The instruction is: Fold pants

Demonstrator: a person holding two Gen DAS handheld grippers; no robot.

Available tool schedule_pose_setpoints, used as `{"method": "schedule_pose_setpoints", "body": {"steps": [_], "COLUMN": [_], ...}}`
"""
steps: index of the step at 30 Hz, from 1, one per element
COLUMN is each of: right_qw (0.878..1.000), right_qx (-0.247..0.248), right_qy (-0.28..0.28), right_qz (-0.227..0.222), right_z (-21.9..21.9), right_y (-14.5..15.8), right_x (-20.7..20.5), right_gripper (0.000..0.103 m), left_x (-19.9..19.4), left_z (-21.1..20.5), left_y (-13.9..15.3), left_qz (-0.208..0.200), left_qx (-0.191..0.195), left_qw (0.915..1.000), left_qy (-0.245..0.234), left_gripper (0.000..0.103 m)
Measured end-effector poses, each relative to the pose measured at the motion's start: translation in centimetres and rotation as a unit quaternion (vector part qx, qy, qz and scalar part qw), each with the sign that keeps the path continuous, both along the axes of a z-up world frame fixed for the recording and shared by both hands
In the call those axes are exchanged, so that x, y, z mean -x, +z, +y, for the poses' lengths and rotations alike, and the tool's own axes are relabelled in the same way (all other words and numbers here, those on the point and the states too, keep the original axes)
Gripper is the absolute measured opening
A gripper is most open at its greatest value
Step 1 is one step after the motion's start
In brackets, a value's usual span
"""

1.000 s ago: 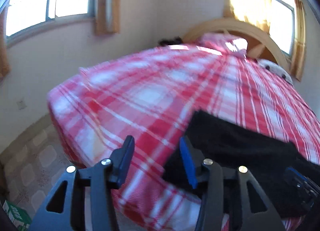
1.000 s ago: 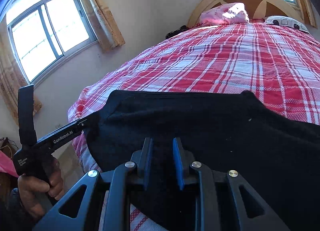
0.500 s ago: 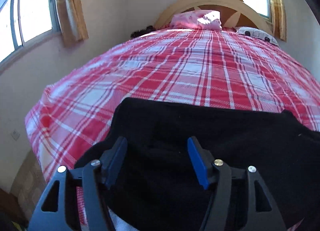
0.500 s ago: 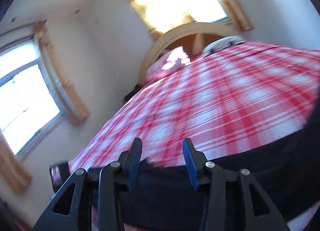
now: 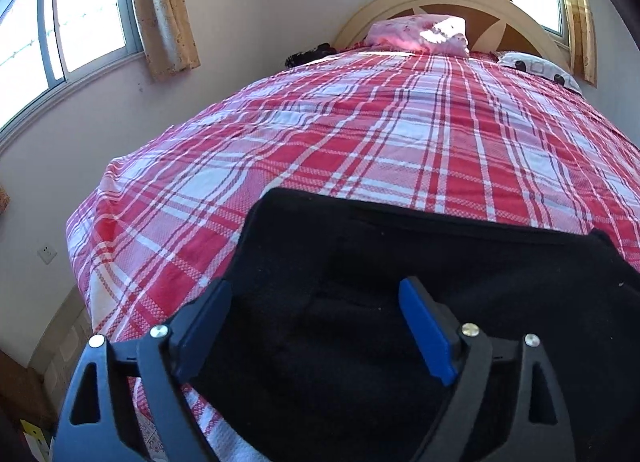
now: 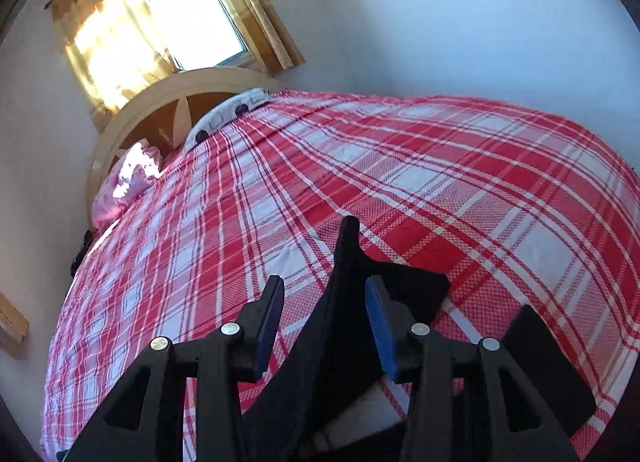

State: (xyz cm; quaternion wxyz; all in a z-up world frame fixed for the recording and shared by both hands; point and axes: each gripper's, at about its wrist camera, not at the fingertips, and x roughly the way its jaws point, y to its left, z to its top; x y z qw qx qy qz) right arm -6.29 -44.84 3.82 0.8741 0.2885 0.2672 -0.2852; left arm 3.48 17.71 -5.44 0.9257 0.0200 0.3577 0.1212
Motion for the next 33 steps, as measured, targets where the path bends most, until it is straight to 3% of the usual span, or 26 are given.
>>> {"method": "schedule_pose_setpoints", "body": {"steps": [1, 2, 3, 5, 7, 8, 11, 14, 16, 19, 21, 24, 26, 29, 31, 33], "right_qw": [1.000, 0.999, 0.999, 0.997, 0.993, 0.988, 0.956, 0.945, 0.953, 0.973, 0.975, 0.974, 0.983, 0.990, 0.989, 0.984], "right_qx": [-0.013, -0.026, -0.041, -0.063, -0.066, -0.077, -0.114, -0.118, -0.141, -0.162, -0.191, -0.205, -0.174, -0.106, -0.042, 0.010], "right_qy": [0.004, 0.013, 0.022, 0.042, 0.077, 0.090, 0.111, 0.100, 0.074, 0.027, -0.005, -0.041, -0.049, -0.062, -0.072, -0.107], "right_qz": [0.007, 0.013, 0.019, 0.002, -0.055, -0.096, -0.246, -0.289, -0.258, -0.161, -0.114, -0.086, -0.046, 0.064, 0.124, 0.140], "right_z": [-0.7, -1.3, -1.5, -1.6, -1.0, -0.6, -0.8, -1.4, -2.2, -3.3, -3.9, -4.0, -3.0, -1.5, -0.5, -0.4], "right_y": [-0.4, -0.9, -1.2, -0.9, 1.2, 2.4, 5.6, 6.4, 4.5, -0.4, -3.4, -4.9, -4.4, -3.6, -2.3, -0.8], "right_x": [-0.5, -1.0, -1.3, -1.0, 0.5, 1.7, 7.2, 12.0, 14.3, 17.0, 18.5, 20.4, 20.7, 19.8, 18.6, 18.7], "right_gripper": [0.032, 0.013, 0.003, 0.003, 0.003, 0.003, 0.003, 0.003, 0.003, 0.004, 0.006, 0.006, 0.006, 0.007, 0.018, 0.025], "left_x": [0.0, -0.1, -0.1, -0.2, -0.2, -0.3, -0.4, -0.3, -0.3, -0.3, -0.5, -0.5, -0.6, -0.6, -0.6, -0.6], "left_z": [0.0, 0.0, 0.0, 0.0, 0.0, 0.0, 0.1, 0.1, 0.0, -0.1, -0.1, 0.1, 0.1, 0.1, 0.1, 0.1], "left_y": [0.0, 0.0, 0.0, 0.0, -0.1, -0.1, -0.1, -0.1, -0.2, -0.2, -0.2, -0.1, -0.2, -0.2, -0.1, -0.2], "left_qz": [0.000, 0.000, 0.001, 0.000, -0.001, -0.001, -0.001, -0.004, -0.007, -0.009, -0.006, -0.004, -0.004, -0.006, -0.006, -0.005], "left_qx": [0.000, 0.000, -0.001, -0.004, -0.008, -0.007, -0.001, 0.002, 0.001, -0.004, -0.003, 0.001, 0.002, -0.003, -0.002, -0.001], "left_qw": [1.0000, 1.0000, 1.0000, 1.0000, 1.0000, 1.0000, 1.0000, 1.0000, 1.0000, 0.9999, 1.0000, 1.0000, 1.0000, 1.0000, 1.0000, 1.0000], "left_qy": [0.001, 0.001, 0.002, 0.002, 0.004, 0.005, 0.005, 0.005, 0.005, 0.006, 0.005, 0.001, 0.001, 0.003, 0.003, 0.002], "left_gripper": [0.091, 0.091, 0.091, 0.092, 0.094, 0.094, 0.094, 0.094, 0.094, 0.094, 0.094, 0.095, 0.095, 0.096, 0.096, 0.096]}}
